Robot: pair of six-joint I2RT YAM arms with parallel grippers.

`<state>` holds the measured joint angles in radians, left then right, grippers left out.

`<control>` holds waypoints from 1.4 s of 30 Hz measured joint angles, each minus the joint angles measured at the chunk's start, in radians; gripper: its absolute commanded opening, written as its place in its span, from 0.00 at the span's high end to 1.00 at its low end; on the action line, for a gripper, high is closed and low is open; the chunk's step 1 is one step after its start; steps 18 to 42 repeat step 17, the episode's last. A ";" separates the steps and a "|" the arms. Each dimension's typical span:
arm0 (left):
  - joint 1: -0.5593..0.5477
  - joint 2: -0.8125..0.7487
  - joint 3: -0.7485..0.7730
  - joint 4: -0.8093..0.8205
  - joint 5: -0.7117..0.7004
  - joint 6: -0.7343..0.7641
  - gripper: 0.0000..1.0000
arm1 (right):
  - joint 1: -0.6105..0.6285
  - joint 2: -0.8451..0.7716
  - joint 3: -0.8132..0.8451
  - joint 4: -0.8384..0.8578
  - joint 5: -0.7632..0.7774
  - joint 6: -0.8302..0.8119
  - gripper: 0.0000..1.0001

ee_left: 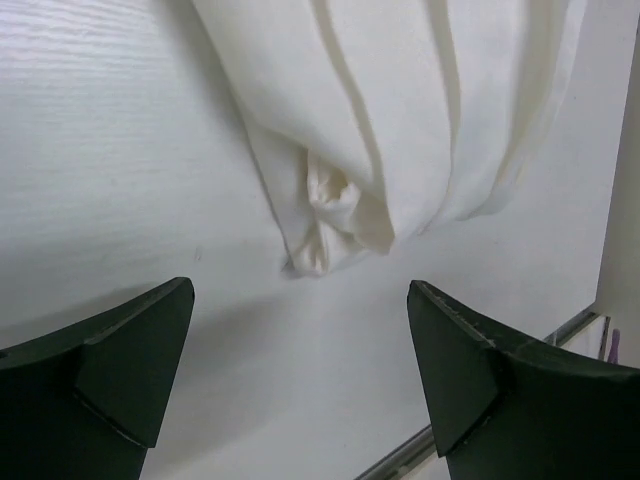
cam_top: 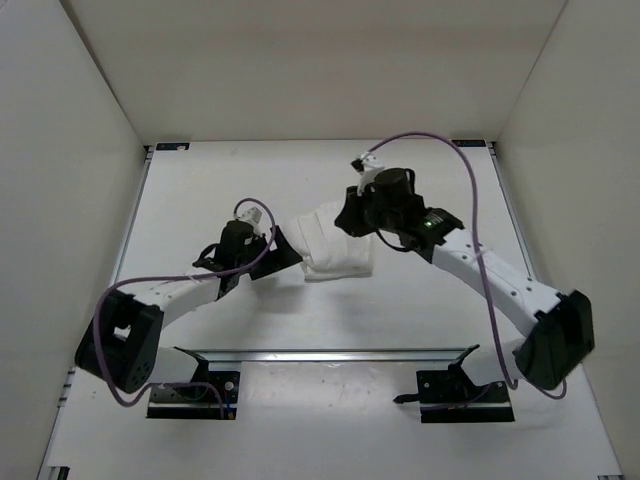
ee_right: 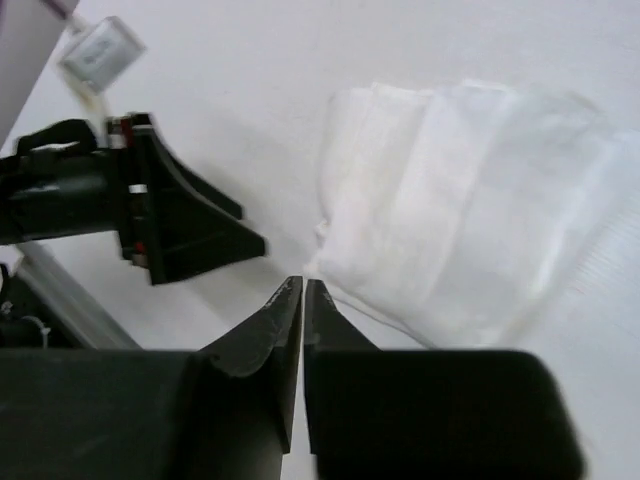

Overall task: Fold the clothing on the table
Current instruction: Fold the skirt

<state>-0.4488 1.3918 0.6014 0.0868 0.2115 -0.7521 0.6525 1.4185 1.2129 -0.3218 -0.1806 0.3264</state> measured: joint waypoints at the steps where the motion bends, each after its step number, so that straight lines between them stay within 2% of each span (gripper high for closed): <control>1: 0.014 -0.037 -0.014 -0.023 0.007 0.009 0.01 | -0.007 -0.047 -0.015 -0.007 0.019 -0.009 1.00; 4: 0.063 -0.129 -0.023 -0.111 0.035 0.054 0.02 | -0.047 -0.146 -0.063 -0.051 0.065 -0.044 0.99; 6: 0.096 -0.173 0.006 -0.196 0.048 0.098 0.01 | -0.083 -0.180 -0.085 -0.110 0.104 -0.068 0.89; 9: 0.119 -0.206 0.092 -0.326 0.043 0.166 0.01 | -0.115 -0.185 -0.086 -0.242 0.197 -0.098 0.91; 12: 0.109 -0.256 0.154 -0.426 0.028 0.225 0.01 | -0.122 -0.204 -0.103 -0.367 0.289 -0.110 0.88; 14: 0.109 -0.312 0.172 -0.480 0.026 0.256 0.01 | -0.140 -0.255 -0.164 -0.440 0.326 -0.111 0.83; 16: 0.116 -0.356 0.187 -0.534 0.026 0.283 0.01 | -0.172 -0.318 -0.248 -0.497 0.351 -0.117 0.86; 17: 0.120 -0.364 0.199 -0.561 0.021 0.294 0.01 | -0.187 -0.346 -0.285 -0.534 0.361 -0.117 0.79; 42: 0.120 -0.364 0.199 -0.561 0.021 0.294 0.01 | -0.187 -0.346 -0.285 -0.534 0.361 -0.117 0.79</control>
